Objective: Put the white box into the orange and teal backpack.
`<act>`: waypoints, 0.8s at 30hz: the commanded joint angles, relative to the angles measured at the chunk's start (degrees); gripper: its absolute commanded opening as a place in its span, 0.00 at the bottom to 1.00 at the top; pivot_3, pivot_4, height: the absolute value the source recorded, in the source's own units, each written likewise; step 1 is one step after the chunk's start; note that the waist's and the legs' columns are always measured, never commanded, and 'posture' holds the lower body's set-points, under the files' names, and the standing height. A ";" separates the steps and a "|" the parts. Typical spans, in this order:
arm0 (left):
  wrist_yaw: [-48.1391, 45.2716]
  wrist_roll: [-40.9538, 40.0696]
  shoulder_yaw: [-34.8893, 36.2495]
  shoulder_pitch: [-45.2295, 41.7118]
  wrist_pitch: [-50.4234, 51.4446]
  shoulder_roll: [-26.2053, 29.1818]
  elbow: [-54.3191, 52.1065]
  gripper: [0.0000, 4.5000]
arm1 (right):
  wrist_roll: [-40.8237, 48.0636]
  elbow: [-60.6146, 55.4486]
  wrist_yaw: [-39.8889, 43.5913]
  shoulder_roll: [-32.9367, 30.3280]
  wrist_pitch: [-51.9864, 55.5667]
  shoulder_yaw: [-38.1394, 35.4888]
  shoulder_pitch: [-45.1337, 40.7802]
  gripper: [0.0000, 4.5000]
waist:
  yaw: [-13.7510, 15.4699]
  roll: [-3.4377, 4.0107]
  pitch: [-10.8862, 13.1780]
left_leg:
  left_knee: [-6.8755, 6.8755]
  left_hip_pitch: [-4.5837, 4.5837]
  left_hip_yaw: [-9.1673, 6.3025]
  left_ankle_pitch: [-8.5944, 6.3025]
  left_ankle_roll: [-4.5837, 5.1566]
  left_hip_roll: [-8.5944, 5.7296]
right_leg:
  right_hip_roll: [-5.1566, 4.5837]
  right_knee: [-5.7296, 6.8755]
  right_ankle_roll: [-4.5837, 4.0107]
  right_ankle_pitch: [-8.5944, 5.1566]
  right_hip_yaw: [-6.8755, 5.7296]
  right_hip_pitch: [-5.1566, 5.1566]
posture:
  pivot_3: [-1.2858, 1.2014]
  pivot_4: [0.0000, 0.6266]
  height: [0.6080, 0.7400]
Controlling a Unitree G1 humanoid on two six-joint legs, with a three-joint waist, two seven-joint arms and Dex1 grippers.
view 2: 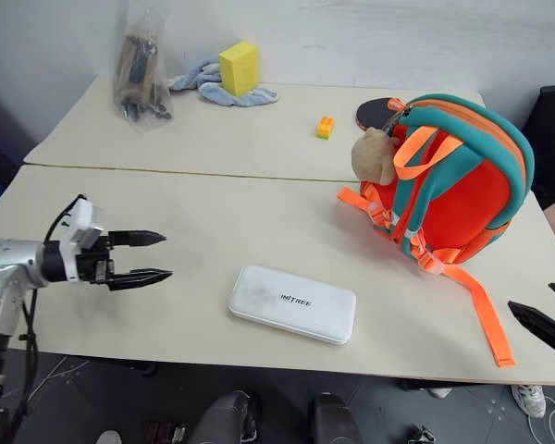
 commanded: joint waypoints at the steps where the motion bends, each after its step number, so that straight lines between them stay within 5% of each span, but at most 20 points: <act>1: -0.11 -1.25 1.20 -1.25 0.57 0.88 -1.94 1.00 | 0.59 -0.51 -0.60 -0.94 0.29 -0.63 -0.66 0.99 | -0.06 0.00 0.00 | 0.00 0.00 0.00 0.00 0.00 0.00 | 0.00 0.00 0.00 0.00 0.00 -0.01 | 0.52 0.24 1.00; 21: 1.05 1.82 -2.50 -2.61 0.85 1.15 -2.40 1.00 | -1.79 -7.60 -2.93 0.12 0.04 2.97 0.02 0.99 | 0.00 0.00 0.00 | 0.01 0.00 0.01 0.01 -0.01 0.00 | 0.01 0.04 0.00 0.00 0.01 -0.01 | 0.52 0.24 1.00; 24: -1.79 1.51 -3.99 -2.21 -0.12 1.34 -3.12 0.96 | -0.60 -14.91 -2.09 0.45 0.01 6.26 1.08 0.85 | 0.01 0.00 0.00 | 0.01 0.01 0.01 0.01 -0.02 0.00 | 0.01 0.06 0.00 0.00 0.01 -0.01 | 0.52 0.24 1.00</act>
